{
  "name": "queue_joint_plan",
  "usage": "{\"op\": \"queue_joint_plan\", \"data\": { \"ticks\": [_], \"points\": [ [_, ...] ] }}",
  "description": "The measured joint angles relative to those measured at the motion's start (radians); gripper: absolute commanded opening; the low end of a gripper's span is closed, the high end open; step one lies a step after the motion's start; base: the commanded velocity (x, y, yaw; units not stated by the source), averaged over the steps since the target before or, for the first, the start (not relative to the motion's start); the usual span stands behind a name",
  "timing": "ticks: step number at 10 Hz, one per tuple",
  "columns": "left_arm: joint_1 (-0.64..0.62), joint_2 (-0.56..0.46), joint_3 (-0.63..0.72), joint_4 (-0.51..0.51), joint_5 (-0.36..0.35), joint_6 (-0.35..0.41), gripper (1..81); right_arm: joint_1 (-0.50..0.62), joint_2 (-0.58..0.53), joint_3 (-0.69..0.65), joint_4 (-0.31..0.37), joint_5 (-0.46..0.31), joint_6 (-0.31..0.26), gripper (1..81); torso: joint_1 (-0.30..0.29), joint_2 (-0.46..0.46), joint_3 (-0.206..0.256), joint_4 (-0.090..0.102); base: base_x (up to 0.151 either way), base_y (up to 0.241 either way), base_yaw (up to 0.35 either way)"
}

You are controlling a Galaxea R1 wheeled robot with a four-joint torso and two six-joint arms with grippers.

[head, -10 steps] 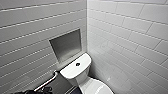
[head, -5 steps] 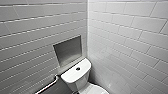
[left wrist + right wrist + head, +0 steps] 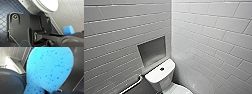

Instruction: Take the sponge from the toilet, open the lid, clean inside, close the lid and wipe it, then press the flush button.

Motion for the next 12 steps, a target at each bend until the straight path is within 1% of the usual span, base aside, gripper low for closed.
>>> {"op": "queue_joint_plan", "data": {
  "ticks": [2, 3, 6, 8, 12],
  "points": [
    [0.033, 0.084, -0.100, 0.019, -0.020, 0.004, 1.0, -0.008, 0.016, -0.029, -0.001, -0.007, 0.000, 1.0, 0.000, 0.000, 0.009, 0.000, 0.000, 0.000, 0.000],
    [0.047, 0.123, -0.160, 0.024, -0.025, 0.005, 1.0, -0.011, 0.024, -0.042, -0.001, -0.013, 0.000, 1.0, 0.000, 0.000, 0.030, 0.000, 0.000, 0.000, 0.000],
    [0.110, 0.249, -0.335, 0.044, -0.032, 0.007, 1.0, -0.019, 0.044, -0.056, -0.003, -0.024, -0.002, 1.0, -0.002, -0.001, 0.119, 0.000, 0.000, 0.000, 0.000],
    [0.141, 0.310, -0.420, 0.051, -0.033, 0.008, 1.0, -0.030, 0.049, -0.074, -0.003, -0.029, -0.003, 1.0, -0.003, -0.002, 0.136, 0.000, 0.000, 0.000, 0.000],
    [0.167, 0.413, -0.585, 0.060, -0.037, 0.008, 1.0, -0.035, 0.064, -0.150, -0.004, -0.028, -0.004, 1.0, -0.003, -0.003, 0.134, 0.000, 0.000, 0.000, 0.000]
  ]
}}
